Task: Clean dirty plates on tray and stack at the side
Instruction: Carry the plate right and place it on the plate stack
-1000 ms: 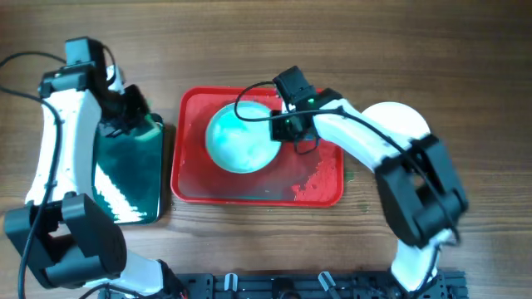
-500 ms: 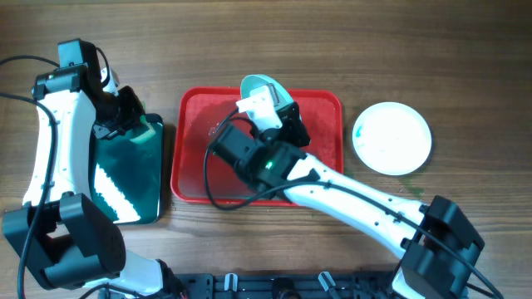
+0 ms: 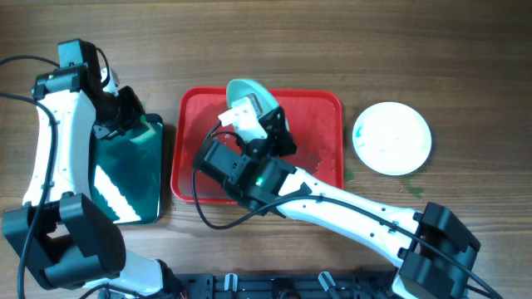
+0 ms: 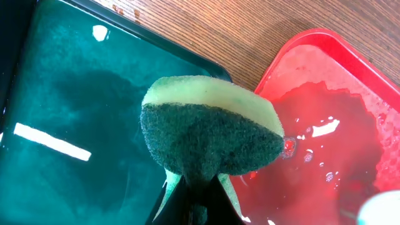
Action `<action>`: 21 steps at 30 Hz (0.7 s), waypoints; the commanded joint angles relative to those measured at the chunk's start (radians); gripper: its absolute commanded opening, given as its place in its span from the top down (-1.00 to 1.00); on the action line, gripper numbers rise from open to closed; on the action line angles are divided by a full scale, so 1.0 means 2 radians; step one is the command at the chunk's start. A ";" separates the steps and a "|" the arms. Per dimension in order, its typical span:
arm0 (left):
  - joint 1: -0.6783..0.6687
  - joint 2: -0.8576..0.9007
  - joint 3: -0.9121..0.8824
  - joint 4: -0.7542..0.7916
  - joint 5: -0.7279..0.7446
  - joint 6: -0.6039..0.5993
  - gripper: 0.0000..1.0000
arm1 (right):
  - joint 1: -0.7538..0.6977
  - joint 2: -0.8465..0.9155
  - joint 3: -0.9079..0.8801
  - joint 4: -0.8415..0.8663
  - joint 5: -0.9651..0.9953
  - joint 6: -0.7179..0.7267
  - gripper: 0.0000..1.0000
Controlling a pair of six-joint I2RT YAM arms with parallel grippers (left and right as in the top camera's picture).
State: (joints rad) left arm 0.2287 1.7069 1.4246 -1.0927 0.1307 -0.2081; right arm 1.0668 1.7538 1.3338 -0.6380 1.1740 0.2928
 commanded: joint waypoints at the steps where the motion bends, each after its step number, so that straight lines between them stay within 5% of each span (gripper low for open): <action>1: 0.002 -0.005 0.004 -0.003 -0.001 -0.005 0.92 | -0.009 -0.017 0.003 -0.008 -0.149 0.117 0.92; 6: 0.001 -0.005 0.004 -0.004 -0.001 -0.009 0.92 | -0.141 -0.075 0.003 -0.019 -0.438 0.102 0.92; 10: 0.001 -0.005 0.004 -0.004 -0.001 -0.009 0.92 | -0.266 -0.145 0.003 -0.028 -0.543 0.087 0.92; 17: 0.001 -0.005 0.004 -0.004 -0.001 -0.009 0.92 | -0.526 -0.201 -0.011 -0.155 -0.550 0.104 0.91; 21: 0.001 -0.005 0.004 -0.004 -0.001 -0.009 0.92 | -0.614 -0.201 -0.088 -0.149 -0.524 0.117 0.92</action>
State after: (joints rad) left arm 0.2287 1.7069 1.4246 -1.1000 0.1307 -0.2157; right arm -0.0944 1.3567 1.2453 -0.9478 0.1093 0.5003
